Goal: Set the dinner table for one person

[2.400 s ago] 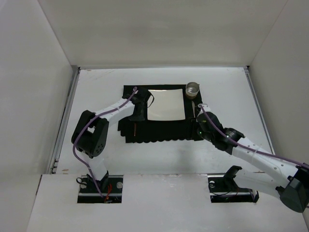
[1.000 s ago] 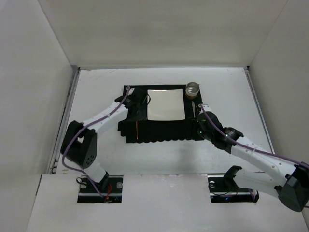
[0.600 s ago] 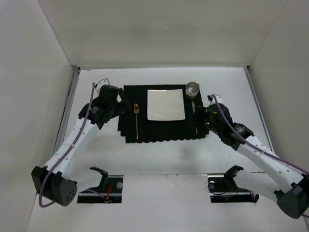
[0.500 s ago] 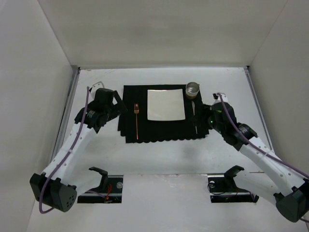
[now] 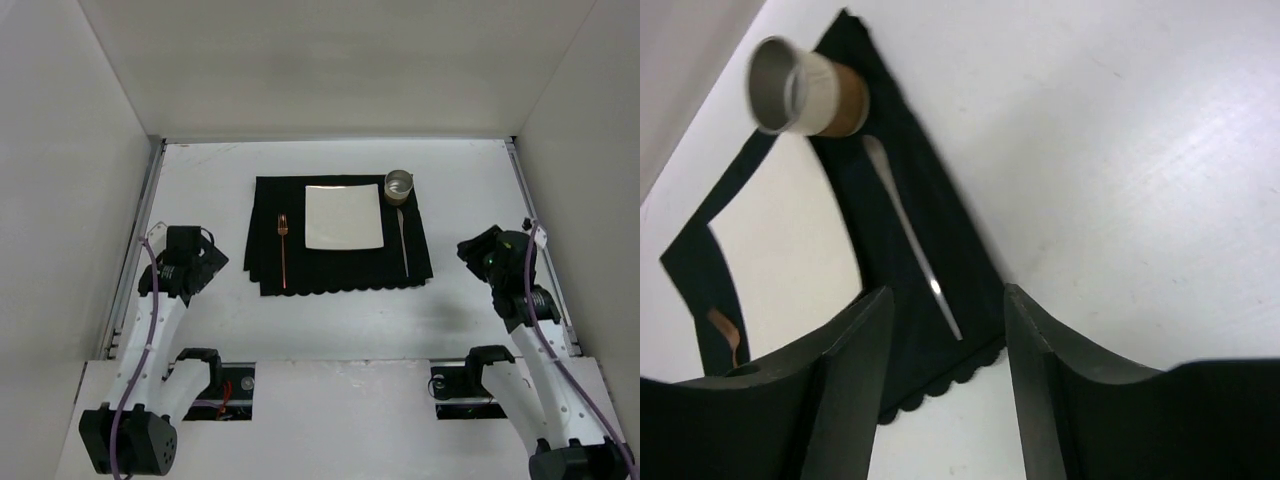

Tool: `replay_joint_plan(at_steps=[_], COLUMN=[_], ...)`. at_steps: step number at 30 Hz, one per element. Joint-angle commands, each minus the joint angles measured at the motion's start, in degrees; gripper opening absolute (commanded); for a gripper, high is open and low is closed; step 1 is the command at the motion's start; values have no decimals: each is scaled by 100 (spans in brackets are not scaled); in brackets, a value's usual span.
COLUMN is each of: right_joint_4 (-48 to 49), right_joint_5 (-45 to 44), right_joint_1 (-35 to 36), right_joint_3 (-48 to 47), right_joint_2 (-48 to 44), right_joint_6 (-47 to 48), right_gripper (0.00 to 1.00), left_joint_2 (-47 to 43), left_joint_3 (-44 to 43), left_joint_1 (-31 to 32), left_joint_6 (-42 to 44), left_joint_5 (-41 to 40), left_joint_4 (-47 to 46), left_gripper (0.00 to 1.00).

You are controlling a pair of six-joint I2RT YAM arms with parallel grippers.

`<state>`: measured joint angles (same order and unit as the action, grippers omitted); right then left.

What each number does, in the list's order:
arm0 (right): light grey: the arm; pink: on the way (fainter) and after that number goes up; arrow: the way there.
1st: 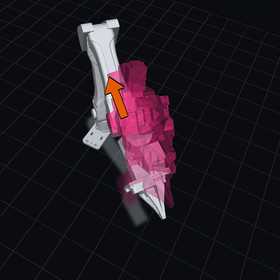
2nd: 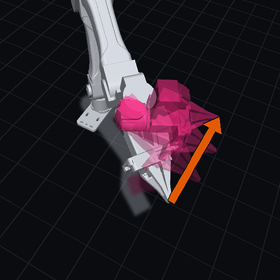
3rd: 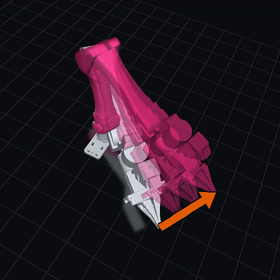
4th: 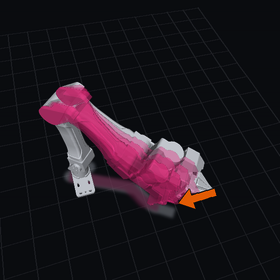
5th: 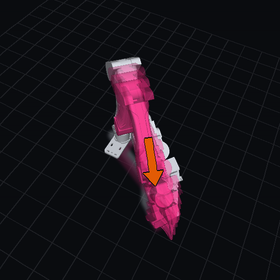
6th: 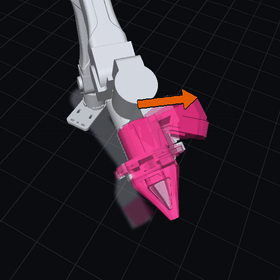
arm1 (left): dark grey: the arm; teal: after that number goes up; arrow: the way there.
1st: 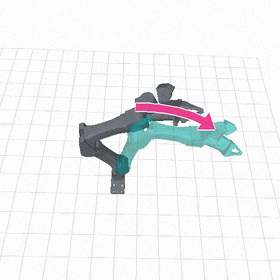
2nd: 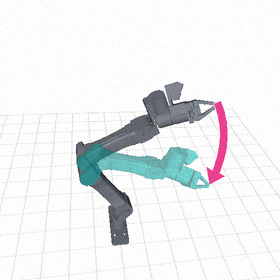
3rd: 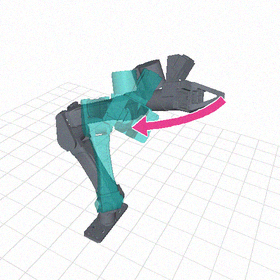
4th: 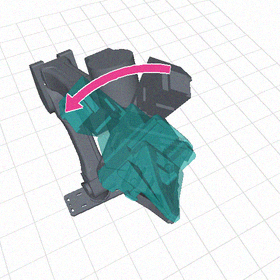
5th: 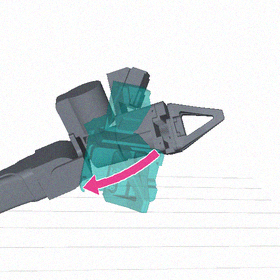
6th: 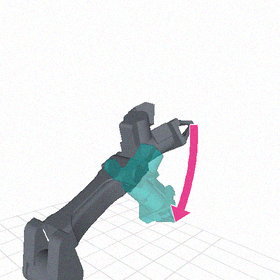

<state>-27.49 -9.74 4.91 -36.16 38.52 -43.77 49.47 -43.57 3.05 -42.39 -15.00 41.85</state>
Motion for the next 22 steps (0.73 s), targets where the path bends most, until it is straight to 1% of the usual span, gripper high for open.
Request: replay_joint_plan(at_steps=[1, 5, 6, 9, 10, 11, 14, 17, 19, 22], right_joint_4=[-152, -380, -467, -547, -573, -582, -583, -609, -626, -626], right_joint_5=[226, 350, 324, 175, 122, 104, 78, -10, -63, -46], right_joint_1=[-371, -618, -653, -645, -645, -645, -645, -548, -496, -460], right_joint_3=[346, 706, 759, 795, 778, 769, 839, 874, 883, 883], right_joint_2=[-266, -451, -486, -530, -487, -443, -372, -433, -468, -486], right_joint_6=[-457, -536, -554, -641, -659, -668, -738, -835, -844, -844], right_gripper=[48, 24, 20, 20, 21, 25, 44, 57, 61, 63], left_joint_2=[-43, -8, 1, 27, 36, 45, 45, -8, -8, -16], left_joint_3=[252, 402, 402, 420, 420, 428, 472, 507, 543, 560], left_joint_1=[-37, -11, -2, 68, 95, 112, 121, 121, 86, 112], left_joint_6=[-339, -445, -419, -384, -393, -393, -401, -384, -375, -410], left_joint_5=[428, 551, 551, 542, 534, 525, 551, 507, 481, 455], left_joint_4=[140, -1, -1, -1, -1, -18, -45, -27, 16, -1], left_gripper=[100, 100, 100, 100, 100, 100, 100, 100, 100, 100])
